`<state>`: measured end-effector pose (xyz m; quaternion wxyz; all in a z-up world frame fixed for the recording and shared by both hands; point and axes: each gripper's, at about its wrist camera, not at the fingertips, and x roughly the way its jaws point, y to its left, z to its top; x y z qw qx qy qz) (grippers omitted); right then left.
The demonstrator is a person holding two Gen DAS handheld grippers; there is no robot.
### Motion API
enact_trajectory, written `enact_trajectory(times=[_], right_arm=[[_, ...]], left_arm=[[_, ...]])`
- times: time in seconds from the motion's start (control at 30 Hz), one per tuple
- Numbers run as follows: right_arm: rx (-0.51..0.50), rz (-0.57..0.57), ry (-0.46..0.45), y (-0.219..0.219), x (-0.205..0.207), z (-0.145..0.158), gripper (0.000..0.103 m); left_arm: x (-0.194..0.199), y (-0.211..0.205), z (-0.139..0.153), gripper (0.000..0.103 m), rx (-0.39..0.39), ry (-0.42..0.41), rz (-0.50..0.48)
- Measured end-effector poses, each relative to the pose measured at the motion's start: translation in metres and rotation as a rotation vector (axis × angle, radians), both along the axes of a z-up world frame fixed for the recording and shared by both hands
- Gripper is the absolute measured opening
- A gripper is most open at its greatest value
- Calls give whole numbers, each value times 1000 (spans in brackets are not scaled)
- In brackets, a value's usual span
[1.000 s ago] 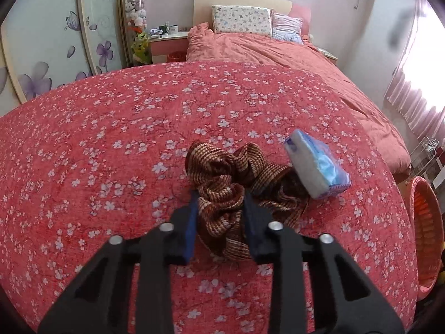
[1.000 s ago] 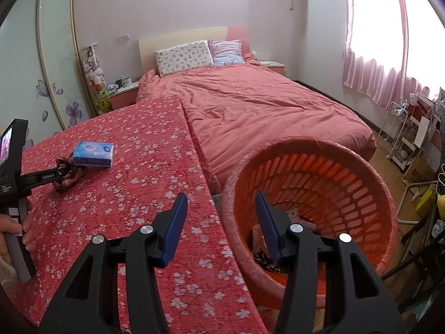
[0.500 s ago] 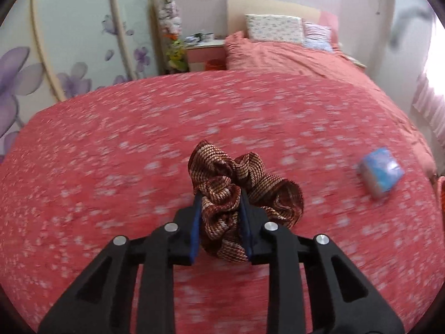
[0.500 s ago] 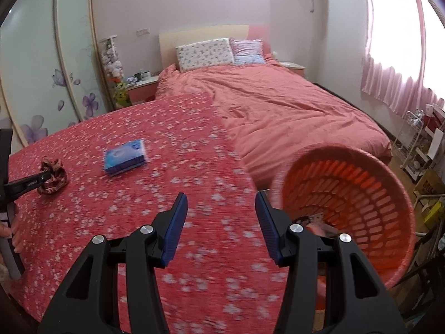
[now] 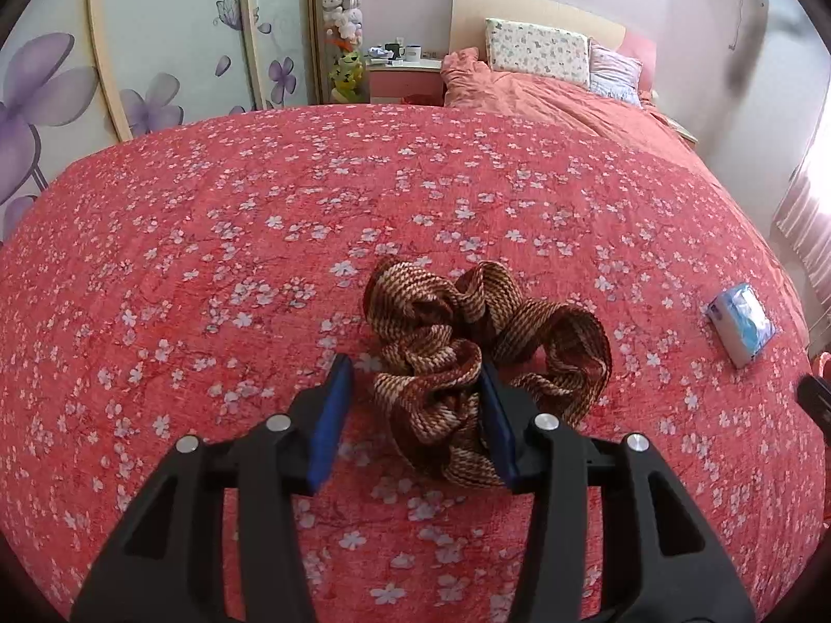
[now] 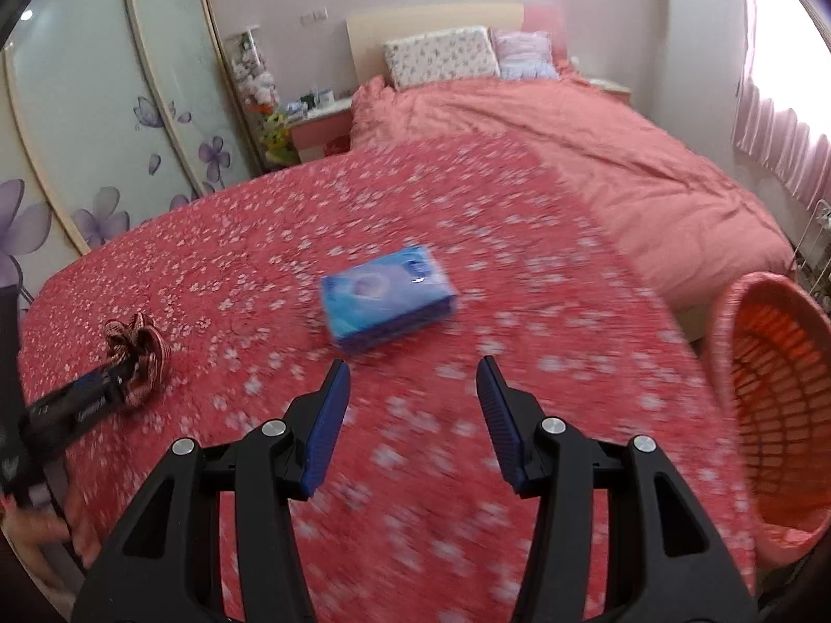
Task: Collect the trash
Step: 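Grasp the blue tissue pack with the right gripper while the left gripper holds the scrunchie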
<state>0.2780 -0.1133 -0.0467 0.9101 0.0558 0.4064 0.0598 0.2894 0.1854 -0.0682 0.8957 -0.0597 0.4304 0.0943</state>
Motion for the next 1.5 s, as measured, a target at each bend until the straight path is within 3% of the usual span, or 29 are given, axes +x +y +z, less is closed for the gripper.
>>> enact_trajectory(times=[0.13,0.37,0.57,0.63,0.77,0.9,1.27,1.5], right_arm=[[-4,-5,49,20,20,-12,51],[-114,-58,69,33,34,-19,51],[-133,-289,69,-13,35,-18,51],[-127,-320,77,-25,35,-19,51],[-65,-268,31,-28,31,-10,52],[-32,-191,-10,-8,35,-2,67],[-153,-225,53,11,75,-18,68],[-138,-232,76,6,78,-22,68]], left_arm=[[5,-3,0,47,13,7,-2],[7,-7,-1,48,5,5,-3],[5,-4,-2,49,-1,2,-5],[5,-4,-2,49,-2,2,-5],[5,-3,-2,49,-5,1,-6],[5,-3,-2,49,-7,0,-5],[4,-4,-2,50,-6,0,-5],[5,-4,-3,50,-2,2,-7]])
